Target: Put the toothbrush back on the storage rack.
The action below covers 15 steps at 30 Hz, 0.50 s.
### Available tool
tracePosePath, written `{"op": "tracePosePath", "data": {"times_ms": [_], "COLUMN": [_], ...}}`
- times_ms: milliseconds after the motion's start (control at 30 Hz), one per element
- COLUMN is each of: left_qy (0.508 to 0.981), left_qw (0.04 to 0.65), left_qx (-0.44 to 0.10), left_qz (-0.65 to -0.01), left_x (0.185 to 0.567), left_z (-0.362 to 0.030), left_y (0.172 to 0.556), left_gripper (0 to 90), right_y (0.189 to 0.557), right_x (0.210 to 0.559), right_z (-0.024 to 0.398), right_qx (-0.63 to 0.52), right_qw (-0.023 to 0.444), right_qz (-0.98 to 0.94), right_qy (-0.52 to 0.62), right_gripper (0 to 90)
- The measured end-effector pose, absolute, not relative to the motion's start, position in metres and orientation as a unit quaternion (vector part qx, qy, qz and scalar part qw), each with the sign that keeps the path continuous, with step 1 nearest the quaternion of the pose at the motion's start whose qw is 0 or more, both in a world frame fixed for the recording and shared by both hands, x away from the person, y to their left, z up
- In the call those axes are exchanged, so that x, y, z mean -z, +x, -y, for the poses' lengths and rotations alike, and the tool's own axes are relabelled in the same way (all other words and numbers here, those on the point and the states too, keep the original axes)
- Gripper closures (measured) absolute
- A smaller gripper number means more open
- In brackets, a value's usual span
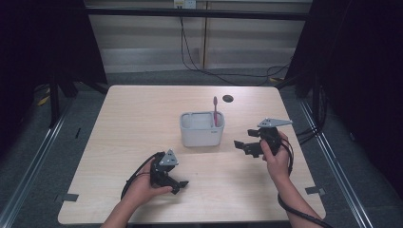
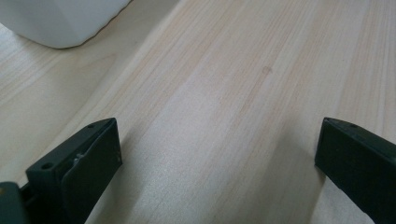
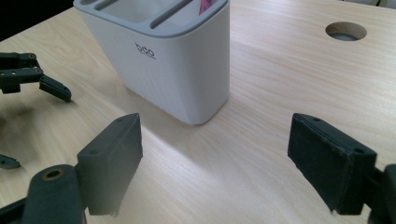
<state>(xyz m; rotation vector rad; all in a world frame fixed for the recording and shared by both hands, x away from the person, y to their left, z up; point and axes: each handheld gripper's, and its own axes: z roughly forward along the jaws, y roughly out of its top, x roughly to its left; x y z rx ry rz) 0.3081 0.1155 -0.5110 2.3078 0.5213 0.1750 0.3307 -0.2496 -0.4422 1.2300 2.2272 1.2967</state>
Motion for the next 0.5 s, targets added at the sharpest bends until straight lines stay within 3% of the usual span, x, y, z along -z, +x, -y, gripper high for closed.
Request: {"op": "tracePosePath", "data": {"times_ms": [500], "left_qy": [0.902], "left_qw": [0.375], "left_qx": [-0.068], "left_qz": [-0.203], "left_x": [0.511], "left_z": [-0.116], "left_y": [0.308], "left_gripper": [0.0], "right_y": [0.322], "right_x": [0.461], "right_z": [0.255], "right_qx": [-0.426], "right_qw": [0.136], "right_qz": [-0.785], "right_qy": [0.429], "right_gripper": [17.7]}}
